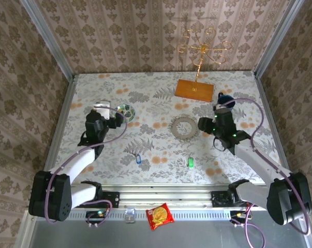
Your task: Put the keys on the keyring
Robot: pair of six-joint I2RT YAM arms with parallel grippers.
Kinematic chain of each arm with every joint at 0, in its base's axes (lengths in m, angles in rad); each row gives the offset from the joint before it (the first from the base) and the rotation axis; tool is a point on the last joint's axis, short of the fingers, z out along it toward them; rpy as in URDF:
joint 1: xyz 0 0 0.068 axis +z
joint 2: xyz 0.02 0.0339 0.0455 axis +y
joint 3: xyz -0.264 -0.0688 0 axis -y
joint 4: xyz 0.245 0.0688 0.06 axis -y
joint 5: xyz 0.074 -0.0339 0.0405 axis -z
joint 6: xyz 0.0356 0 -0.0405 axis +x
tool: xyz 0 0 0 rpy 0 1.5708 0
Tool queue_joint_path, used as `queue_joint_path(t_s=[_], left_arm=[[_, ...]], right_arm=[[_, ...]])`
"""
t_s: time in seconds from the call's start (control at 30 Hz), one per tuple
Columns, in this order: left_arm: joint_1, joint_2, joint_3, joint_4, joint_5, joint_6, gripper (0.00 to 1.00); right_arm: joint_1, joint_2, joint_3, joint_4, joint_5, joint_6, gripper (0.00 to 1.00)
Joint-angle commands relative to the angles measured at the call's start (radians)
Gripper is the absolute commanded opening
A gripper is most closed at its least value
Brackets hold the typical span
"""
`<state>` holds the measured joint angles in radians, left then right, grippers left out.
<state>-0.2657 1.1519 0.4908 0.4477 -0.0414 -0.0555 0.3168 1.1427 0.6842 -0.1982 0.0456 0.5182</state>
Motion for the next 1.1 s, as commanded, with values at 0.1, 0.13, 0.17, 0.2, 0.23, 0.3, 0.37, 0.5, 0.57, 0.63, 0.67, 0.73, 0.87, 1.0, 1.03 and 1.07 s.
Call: queue_joint_path(t_s=[0.1,0.13,0.17,0.2,0.23,0.3,0.37,0.5,0.57,0.63,0.67,0.73,0.87,1.0,1.03,1.07], left_arm=[[-0.151,0.005,0.013,-0.145,0.113,-0.192,0.86],[-0.181,0.013,0.021,-0.157,0.118,-0.201,0.85],[-0.23,0.032,0.037,-0.175,0.129,-0.206,0.84],[-0.264,0.055,0.058,-0.197,0.138,-0.21,0.82],[-0.287,0.077,0.08,-0.22,0.147,-0.217,0.81],[-0.333,0.143,0.145,-0.272,0.212,-0.229,0.76],[-0.367,0.215,0.214,-0.325,0.287,-0.22,0.74],[-0.41,0.36,0.361,-0.461,0.426,-0.158,0.69],[-0.418,0.421,0.425,-0.511,0.478,-0.143,0.67],[-0.424,0.484,0.487,-0.553,0.521,-0.134,0.64],[-0.43,0.518,0.525,-0.579,0.545,-0.127,0.62],[-0.446,0.584,0.598,-0.634,0.584,-0.111,0.57],[-0.485,0.716,0.755,-0.776,0.601,-0.06,0.52],[-0.507,0.813,0.867,-0.857,0.614,-0.051,0.49],[-0.511,0.831,0.886,-0.873,0.617,-0.051,0.48],[-0.517,0.85,0.91,-0.889,0.618,-0.048,0.47]], right_arm=[[0.142,0.137,0.13,-0.211,0.005,0.111,0.53],[0.142,0.155,0.136,-0.218,-0.011,0.115,0.53],[0.142,0.173,0.143,-0.216,-0.019,0.121,0.53],[0.141,0.187,0.148,-0.219,-0.022,0.129,0.53],[0.139,0.197,0.152,-0.223,-0.023,0.137,0.53],[0.13,0.206,0.159,-0.224,-0.04,0.147,0.53],[0.113,0.186,0.141,-0.202,-0.062,0.154,0.53],[0.019,0.083,0.033,-0.12,-0.132,0.176,0.53],[-0.036,0.024,-0.021,-0.088,-0.17,0.178,0.53],[-0.076,-0.018,-0.06,-0.078,-0.191,0.174,0.53],[-0.088,-0.033,-0.073,-0.079,-0.19,0.17,0.52],[-0.093,-0.057,-0.09,-0.083,-0.175,0.167,0.52],[-0.094,-0.099,-0.131,-0.055,-0.167,0.169,0.52],[-0.094,-0.126,-0.152,-0.047,-0.167,0.163,0.52],[-0.094,-0.13,-0.156,-0.047,-0.168,0.161,0.52],[-0.095,-0.136,-0.159,-0.046,-0.168,0.161,0.51]])
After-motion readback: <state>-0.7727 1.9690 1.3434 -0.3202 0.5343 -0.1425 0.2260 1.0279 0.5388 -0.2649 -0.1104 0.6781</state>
